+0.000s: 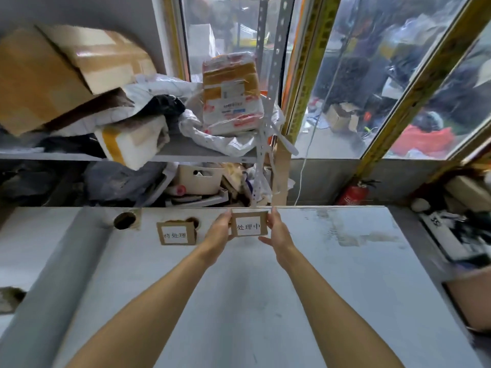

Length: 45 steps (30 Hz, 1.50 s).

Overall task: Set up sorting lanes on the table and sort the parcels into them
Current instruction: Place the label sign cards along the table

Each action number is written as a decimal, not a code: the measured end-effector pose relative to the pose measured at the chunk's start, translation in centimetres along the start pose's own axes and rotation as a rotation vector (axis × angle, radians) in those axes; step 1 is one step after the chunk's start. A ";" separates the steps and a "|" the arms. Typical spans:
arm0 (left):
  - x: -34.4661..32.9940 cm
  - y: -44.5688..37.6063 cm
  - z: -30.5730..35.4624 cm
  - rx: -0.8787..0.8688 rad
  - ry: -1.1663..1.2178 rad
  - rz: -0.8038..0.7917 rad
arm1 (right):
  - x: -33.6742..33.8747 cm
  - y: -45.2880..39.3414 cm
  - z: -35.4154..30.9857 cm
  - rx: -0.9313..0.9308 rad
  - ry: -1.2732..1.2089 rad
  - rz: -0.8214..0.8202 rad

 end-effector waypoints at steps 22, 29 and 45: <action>-2.4 -2.6 -2.4 0.063 -0.137 -0.014 | 3.5 -1.5 4.9 -0.061 0.018 0.183; 4.2 2.5 -1.4 -0.018 -0.096 0.045 | 0.2 3.5 4.8 -0.050 0.136 0.393; 43.3 18.6 -6.0 -0.158 0.128 0.468 | -41.5 17.7 -1.7 0.179 -0.038 -0.215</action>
Point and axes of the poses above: each hand's wrist, its own y-axis away from the middle knuckle, its own x-axis out of the back of the hand, z = x × y, the point moved 5 cm from there along -y, towards the middle knuckle, and after that the axes turned 13 degrees about x, right-handed, at the moved point
